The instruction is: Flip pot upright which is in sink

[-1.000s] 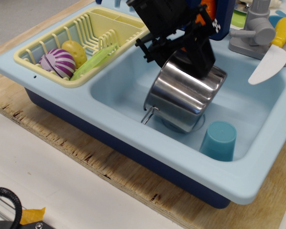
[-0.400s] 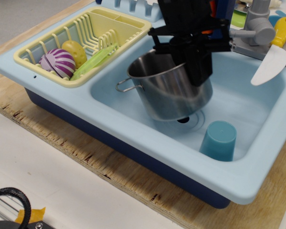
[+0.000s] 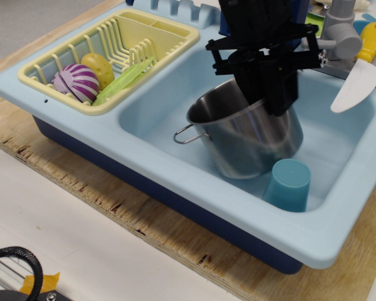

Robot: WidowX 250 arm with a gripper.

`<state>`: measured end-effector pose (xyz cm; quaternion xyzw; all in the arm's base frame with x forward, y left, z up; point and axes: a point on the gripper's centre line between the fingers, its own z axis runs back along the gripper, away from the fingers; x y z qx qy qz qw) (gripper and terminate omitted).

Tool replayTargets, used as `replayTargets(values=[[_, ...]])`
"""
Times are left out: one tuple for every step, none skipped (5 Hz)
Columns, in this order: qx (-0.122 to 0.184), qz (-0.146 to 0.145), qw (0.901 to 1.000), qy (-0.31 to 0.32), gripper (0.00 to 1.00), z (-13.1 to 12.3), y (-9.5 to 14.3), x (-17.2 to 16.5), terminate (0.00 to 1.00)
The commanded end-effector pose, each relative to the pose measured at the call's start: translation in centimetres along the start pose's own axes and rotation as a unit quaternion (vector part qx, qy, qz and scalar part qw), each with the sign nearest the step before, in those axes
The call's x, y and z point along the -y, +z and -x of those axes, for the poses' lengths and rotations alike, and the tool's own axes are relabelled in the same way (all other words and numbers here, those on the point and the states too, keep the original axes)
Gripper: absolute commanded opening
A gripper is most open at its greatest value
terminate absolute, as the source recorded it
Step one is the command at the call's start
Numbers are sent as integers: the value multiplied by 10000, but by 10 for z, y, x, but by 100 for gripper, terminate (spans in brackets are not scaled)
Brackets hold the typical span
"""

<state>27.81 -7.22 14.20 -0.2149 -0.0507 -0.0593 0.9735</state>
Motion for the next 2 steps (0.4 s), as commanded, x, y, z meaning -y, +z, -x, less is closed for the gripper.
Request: replayTargets(values=[[215,-5,9997,-120,100,-3,11,7,0],[215,-5,9997,-120,100,-3,11,7,100]])
